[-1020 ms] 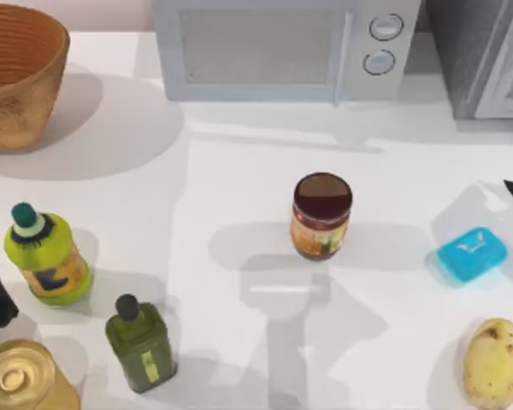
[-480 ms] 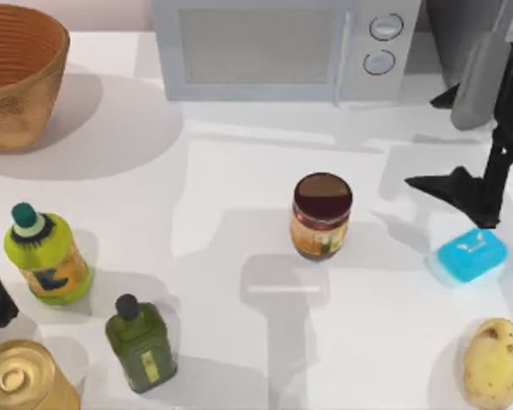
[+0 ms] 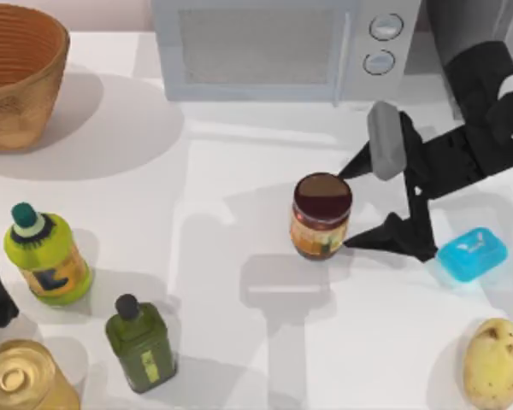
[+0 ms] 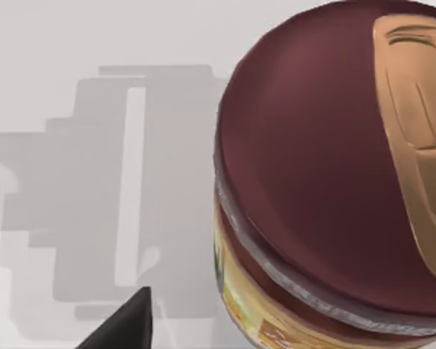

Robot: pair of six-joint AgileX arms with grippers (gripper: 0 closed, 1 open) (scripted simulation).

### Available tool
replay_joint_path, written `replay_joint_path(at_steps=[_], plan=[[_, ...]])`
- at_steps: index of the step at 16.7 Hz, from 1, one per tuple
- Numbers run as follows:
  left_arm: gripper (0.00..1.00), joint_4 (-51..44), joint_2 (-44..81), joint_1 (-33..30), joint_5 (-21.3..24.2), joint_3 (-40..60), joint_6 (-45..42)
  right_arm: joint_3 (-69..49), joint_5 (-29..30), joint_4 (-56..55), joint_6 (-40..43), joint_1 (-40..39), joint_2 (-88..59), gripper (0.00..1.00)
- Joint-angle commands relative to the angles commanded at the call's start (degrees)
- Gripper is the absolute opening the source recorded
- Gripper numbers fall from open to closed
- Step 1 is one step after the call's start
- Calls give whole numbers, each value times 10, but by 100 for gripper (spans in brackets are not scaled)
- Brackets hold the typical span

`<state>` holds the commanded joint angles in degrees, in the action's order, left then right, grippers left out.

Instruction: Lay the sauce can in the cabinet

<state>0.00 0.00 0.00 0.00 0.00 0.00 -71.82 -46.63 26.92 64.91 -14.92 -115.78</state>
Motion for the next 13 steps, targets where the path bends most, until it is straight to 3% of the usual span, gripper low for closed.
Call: replay_joint_path(at_steps=[7, 13], plan=[[100, 0, 0, 0, 0, 0, 0, -7, -5, 3, 6, 1, -10, 100], [100, 0, 0, 0, 0, 0, 0, -4, 9, -84, -50, -42, -53, 100]])
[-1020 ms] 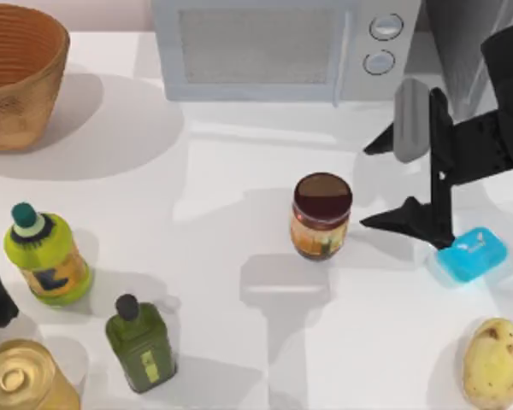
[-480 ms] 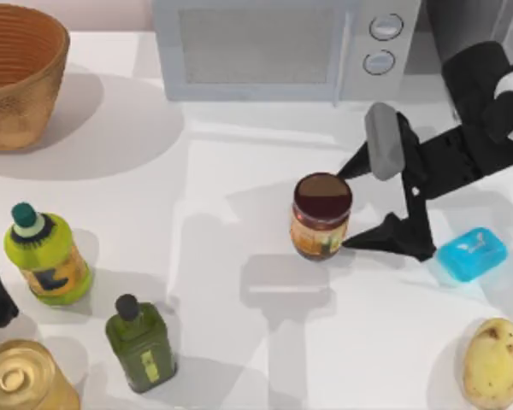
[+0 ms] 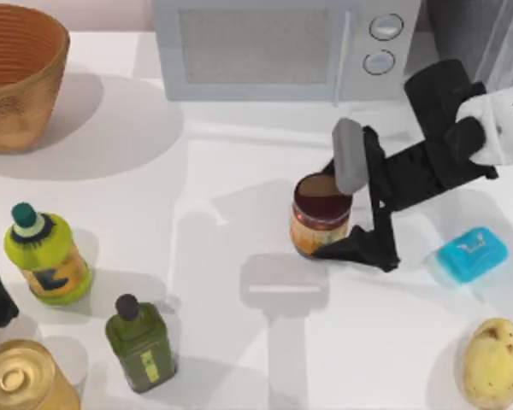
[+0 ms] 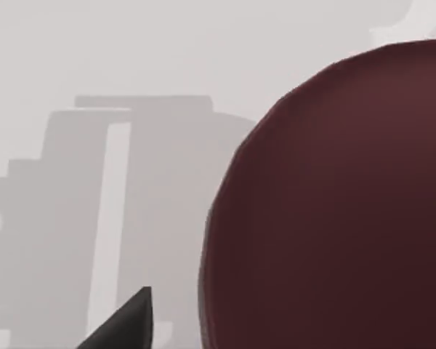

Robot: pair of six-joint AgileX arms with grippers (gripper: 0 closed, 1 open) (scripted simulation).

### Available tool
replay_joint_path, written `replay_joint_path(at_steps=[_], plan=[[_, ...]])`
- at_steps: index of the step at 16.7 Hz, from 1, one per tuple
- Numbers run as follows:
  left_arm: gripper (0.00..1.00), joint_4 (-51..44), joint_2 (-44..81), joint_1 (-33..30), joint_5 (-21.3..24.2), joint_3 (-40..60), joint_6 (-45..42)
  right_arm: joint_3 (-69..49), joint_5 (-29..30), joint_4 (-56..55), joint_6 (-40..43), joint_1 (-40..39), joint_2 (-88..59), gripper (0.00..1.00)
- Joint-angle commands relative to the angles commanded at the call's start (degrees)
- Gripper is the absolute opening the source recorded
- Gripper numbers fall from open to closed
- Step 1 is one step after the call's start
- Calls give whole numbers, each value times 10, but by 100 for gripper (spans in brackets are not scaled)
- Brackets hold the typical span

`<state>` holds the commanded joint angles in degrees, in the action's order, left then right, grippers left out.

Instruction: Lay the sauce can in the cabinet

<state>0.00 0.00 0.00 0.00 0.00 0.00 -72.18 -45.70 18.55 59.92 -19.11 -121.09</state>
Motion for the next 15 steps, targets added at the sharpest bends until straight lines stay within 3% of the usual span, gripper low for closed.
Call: replay_joint_path(at_steps=[7, 15], plan=[[100, 0, 0, 0, 0, 0, 0, 2, 9, -46, -30, -22, -22, 100], [100, 0, 0, 0, 0, 0, 0, 2, 9, -46, -30, -22, -22, 40]])
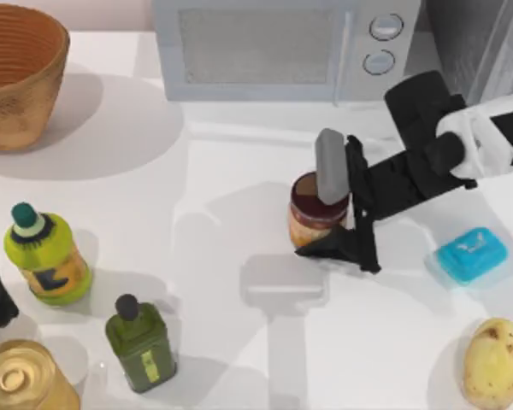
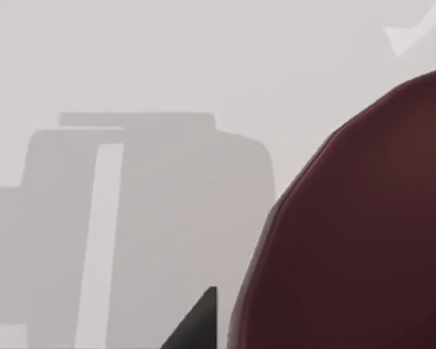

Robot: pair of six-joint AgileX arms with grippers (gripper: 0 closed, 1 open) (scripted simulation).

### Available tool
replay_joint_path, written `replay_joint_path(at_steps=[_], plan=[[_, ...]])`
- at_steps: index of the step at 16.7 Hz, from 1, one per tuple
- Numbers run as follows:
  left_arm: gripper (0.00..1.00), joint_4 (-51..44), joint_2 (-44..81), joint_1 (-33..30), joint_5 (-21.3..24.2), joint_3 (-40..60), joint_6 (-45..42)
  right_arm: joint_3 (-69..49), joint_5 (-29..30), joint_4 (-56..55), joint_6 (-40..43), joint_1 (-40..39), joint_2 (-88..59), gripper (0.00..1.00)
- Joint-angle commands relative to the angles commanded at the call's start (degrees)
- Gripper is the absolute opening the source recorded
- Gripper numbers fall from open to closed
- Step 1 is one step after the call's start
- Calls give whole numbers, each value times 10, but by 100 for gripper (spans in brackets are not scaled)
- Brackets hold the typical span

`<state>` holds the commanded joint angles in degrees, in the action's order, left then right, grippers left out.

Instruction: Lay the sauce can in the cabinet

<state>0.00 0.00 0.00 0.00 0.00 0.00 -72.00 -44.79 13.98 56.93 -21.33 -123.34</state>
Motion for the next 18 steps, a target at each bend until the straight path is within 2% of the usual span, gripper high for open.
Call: replay_joint_path(at_steps=[5, 15, 18], plan=[[100, 0, 0, 0, 0, 0, 0, 0, 0, 0, 0, 0, 0, 2], [100, 0, 0, 0, 0, 0, 0, -2, 0, 1, 0, 2, 2, 0], [100, 0, 0, 0, 0, 0, 0, -31, -5, 40, 3, -1, 16, 0]])
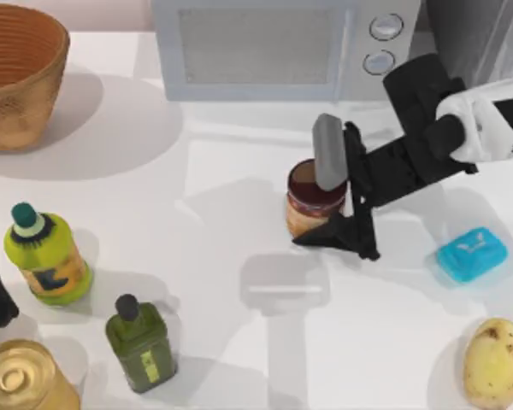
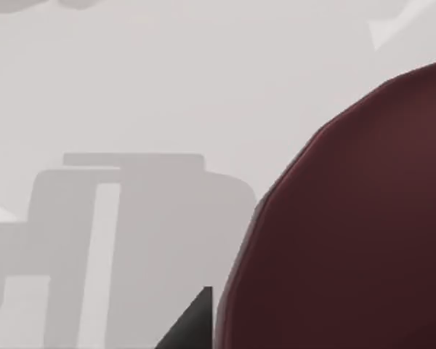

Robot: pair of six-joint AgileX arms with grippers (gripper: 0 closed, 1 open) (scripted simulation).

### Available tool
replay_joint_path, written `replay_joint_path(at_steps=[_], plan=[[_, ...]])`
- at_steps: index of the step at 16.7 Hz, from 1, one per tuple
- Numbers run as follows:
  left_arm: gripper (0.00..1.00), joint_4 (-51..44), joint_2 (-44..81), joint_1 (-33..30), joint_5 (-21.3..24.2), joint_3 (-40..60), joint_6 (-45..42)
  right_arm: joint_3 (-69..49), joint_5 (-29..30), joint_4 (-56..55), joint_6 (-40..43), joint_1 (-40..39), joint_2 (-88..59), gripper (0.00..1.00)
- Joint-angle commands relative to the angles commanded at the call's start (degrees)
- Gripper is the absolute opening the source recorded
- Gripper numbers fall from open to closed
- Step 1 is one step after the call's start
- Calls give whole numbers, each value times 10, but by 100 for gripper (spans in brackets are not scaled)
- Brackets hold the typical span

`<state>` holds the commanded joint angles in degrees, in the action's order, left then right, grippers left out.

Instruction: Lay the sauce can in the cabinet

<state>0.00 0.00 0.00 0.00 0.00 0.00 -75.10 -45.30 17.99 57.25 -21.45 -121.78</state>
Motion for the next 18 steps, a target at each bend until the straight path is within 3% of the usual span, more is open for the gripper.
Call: replay_joint_path(at_steps=[9, 18], plan=[[100, 0, 0, 0, 0, 0, 0, -146, 2, 256, 0, 6, 100, 0], [100, 0, 0, 0, 0, 0, 0, -126, 16, 253, -20, 9, 138, 0]])
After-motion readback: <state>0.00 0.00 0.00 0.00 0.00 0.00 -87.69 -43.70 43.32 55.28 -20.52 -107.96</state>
